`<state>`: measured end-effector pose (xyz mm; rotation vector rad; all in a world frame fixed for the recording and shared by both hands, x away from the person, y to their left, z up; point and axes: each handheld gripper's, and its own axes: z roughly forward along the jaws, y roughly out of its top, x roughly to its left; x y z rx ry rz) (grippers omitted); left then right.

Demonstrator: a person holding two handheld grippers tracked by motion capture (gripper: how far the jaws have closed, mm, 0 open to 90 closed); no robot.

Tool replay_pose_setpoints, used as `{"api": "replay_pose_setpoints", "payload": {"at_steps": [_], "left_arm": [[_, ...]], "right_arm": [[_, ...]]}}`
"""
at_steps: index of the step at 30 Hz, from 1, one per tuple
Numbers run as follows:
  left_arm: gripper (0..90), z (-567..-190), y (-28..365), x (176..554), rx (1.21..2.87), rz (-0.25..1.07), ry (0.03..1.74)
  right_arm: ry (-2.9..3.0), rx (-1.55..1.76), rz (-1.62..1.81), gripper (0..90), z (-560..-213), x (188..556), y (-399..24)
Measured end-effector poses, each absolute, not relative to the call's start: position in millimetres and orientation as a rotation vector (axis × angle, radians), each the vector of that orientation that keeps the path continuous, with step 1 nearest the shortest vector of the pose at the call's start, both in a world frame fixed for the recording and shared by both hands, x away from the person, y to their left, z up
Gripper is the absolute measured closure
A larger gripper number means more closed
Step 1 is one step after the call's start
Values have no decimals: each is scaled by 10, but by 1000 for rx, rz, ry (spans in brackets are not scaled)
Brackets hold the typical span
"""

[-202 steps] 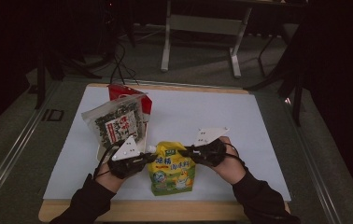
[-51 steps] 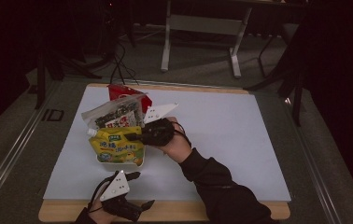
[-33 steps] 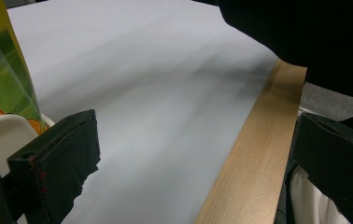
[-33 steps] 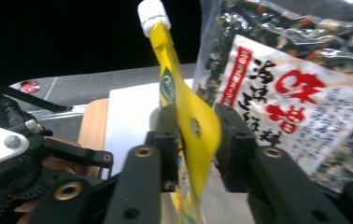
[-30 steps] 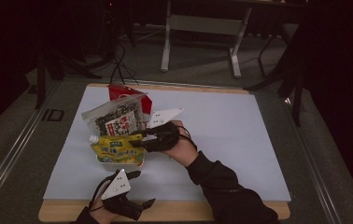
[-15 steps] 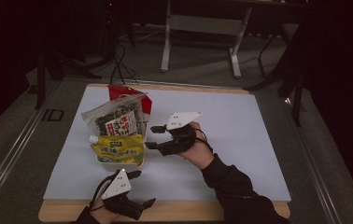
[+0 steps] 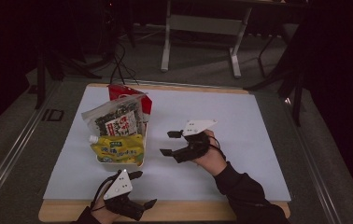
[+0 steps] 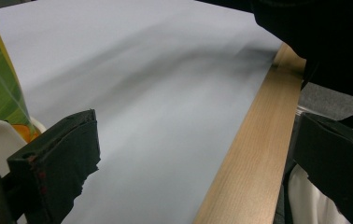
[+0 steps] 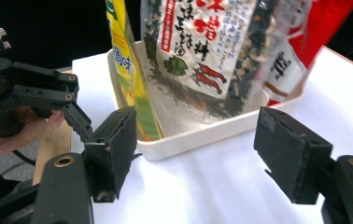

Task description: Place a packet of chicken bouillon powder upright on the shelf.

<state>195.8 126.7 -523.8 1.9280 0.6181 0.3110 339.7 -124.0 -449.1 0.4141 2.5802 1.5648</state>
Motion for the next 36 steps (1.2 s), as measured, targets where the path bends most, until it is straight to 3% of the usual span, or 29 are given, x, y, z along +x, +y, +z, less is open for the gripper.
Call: {"api": "replay_pose_setpoints", "payload": {"at_steps": [3,17,36], "left_arm": [[23,-5240,1264,1960,1927,310,619],[23,-5247,1265,1961,1934,313,614],[23,-5256,1269,1963,1936,309,614]], "right_arm": [[2571,436,1583,217,-4543,3381,-1355],[2579,533,1562,157,-4818,3288,-1659],[2610,635,1445,149,-5172,3245,-2040]]}}
